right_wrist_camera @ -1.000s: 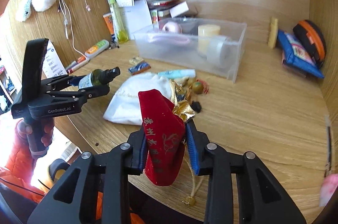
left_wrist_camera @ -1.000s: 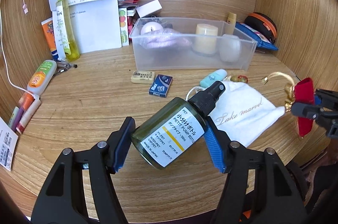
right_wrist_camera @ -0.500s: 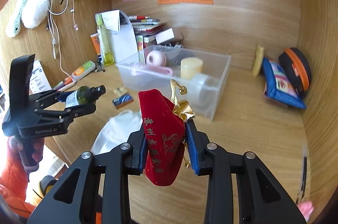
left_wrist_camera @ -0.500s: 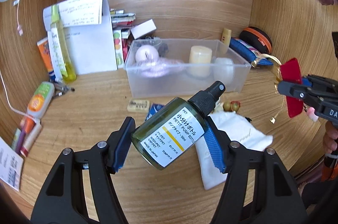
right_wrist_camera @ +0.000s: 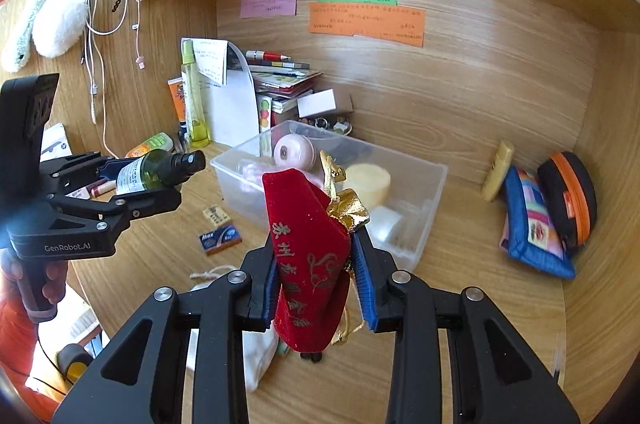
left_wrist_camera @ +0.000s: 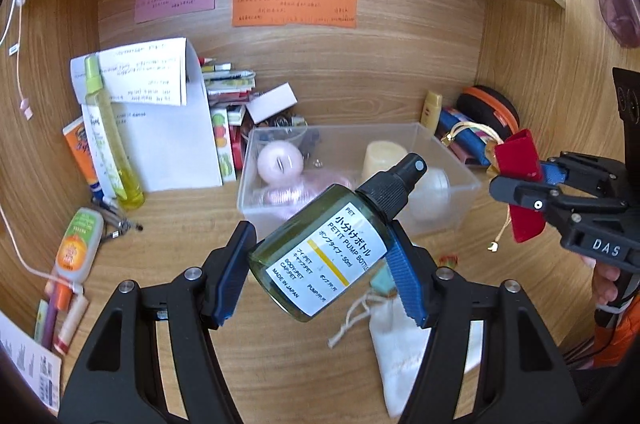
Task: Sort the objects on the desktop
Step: 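Lift and carry the green spray bottle and red pouch over the clear box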
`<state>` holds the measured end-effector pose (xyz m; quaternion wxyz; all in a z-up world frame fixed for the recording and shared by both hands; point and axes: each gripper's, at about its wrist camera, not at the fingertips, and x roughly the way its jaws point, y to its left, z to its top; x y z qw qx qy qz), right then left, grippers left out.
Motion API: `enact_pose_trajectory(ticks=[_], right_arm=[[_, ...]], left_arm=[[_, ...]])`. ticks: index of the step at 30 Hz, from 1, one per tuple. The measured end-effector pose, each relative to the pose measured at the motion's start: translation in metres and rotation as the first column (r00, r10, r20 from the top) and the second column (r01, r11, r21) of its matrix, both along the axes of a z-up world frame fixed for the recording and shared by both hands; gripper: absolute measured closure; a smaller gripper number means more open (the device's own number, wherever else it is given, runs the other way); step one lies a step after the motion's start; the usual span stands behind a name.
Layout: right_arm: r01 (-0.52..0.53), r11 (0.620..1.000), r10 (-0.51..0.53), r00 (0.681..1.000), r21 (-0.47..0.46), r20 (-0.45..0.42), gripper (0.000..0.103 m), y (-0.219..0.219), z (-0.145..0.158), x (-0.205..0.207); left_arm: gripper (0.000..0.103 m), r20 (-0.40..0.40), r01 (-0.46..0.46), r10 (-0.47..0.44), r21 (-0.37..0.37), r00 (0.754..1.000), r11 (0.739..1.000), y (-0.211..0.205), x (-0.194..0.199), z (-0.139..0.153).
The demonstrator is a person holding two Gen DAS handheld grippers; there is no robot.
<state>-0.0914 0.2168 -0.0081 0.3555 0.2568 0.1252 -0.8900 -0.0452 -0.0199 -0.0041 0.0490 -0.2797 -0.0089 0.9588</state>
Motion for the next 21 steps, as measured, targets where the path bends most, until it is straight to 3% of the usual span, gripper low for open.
enact_pose_trajectory(ticks=[12, 21], right_arm=[[0.005, 1.0, -0.005, 1.0, -0.024, -0.005, 0.074, -0.02, 0.021, -0.043], [0.033, 0.999, -0.033, 0.999, -0.016, 0.029, 0.074, -0.03, 0.013, -0.077]], left_arm=[[0.038, -0.005, 0.0, 0.0, 0.037, 1.0, 0.999, -0.01, -0.045, 0.02], [0.038, 0.016, 0.03, -0.03, 0.048, 0.999, 0.998, -0.01, -0.078, 0.019]])
